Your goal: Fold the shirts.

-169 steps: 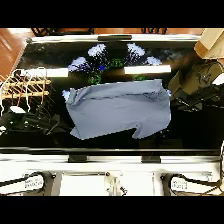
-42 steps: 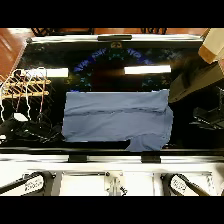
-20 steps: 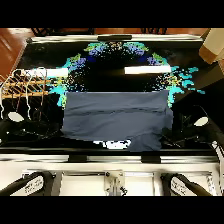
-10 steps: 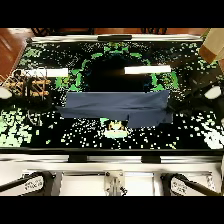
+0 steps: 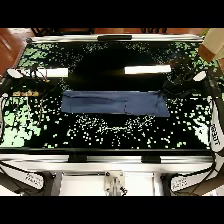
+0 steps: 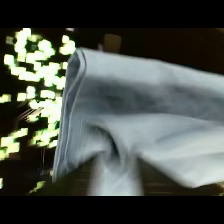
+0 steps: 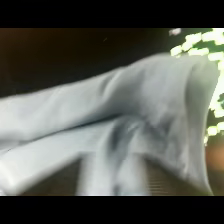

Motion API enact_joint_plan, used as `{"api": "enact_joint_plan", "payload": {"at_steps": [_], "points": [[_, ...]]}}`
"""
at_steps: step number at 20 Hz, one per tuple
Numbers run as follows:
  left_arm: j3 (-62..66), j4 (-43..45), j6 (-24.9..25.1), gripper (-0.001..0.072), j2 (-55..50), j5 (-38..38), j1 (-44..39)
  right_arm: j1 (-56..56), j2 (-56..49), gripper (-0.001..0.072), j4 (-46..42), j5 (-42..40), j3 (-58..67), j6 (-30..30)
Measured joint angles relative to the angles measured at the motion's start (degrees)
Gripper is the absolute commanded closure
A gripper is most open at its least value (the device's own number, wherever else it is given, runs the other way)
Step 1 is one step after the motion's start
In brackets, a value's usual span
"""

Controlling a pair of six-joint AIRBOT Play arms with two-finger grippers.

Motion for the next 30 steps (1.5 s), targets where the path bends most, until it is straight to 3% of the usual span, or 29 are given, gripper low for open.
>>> {"api": "enact_joint_plan", "payload": {"at_steps": [1, 3, 4, 9, 17, 18, 19, 20, 21, 22, 23, 24, 27, 30], "points": [[0.52, -0.83, -0.07, 0.0073, -0.85, -0.59, 0.04, -0.09, -0.33, 0.0036, 0.07, 0.04, 0.72, -0.96], [1.51, -1.92, -0.37, 0.0079, -1.95, -3.15, 0.74, -0.79, -0.44, 0.0035, -2.82, 1.51, 1.84, -2.23], [2.08, -2.08, -0.48, 0.0122, -2.21, -4.35, 1.18, -1.46, -0.55, 0.0035, -4.26, 2.8, 2.19, -2.78], [3.89, -2.99, -0.68, 0.0122, -1.09, -9.75, 1.75, -2.89, -3.41, 0.0035, -6.64, 9.62, 2.95, -5.97], [4.33, -3.06, -0.22, 0.0122, 2.6, -11.43, -1.46, -0.11, -9.2, 0.0038, -0.02, 10.6, 3.37, -7.26], [4.33, -3.15, -0.17, 0.0121, 2.78, -11.45, -2.29, 0.79, -9.97, 0.007, 1.29, 10.69, 3.39, -6.82], [4.35, -3.21, -0.15, 0.0122, 2.91, -11.61, -3.02, 1.73, -10.47, 0.0278, 1.68, 10.71, 3.39, -6.69], [4.35, -3.19, -0.13, 0.0122, 2.97, -11.65, -3.76, 2.6, -10.97, 0.0545, 1.7, 10.69, 3.28, -6.45], [4.35, -3.08, -0.11, 0.0125, 3.02, -11.61, -4.66, 3.52, -11.28, 0.065, 1.51, 10.93, 3.15, -6.36], [4.35, -3.1, -0.11, 0.0212, 3.06, -11.5, -5.66, 4.22, -11.15, 0.065, 1.29, 10.88, 3.13, -6.51], [4.35, -3.13, -0.11, 0.0431, 3.13, -11.47, -6.69, 4.7, -10.62, 0.065, 1.44, 10.86, 3.04, -6.69], [4.35, -3.13, -0.11, 0.059, 3.13, -11.3, -7.78, 5.07, -9.75, 0.065, 1.36, 11.08, 2.93, -6.88], [4.37, -3.23, -0.17, 0.0677, 3.13, -10.47, -12.5, 5.51, -4.61, 0.065, 5.38, 12.2, 3.1, -7.34], [4.37, -4.39, -0.81, 0.0677, 3.13, -8.66, -17.97, 5.9, 1.75, 0.065, 9.01, 13.4, 3.17, -7.41]]}}
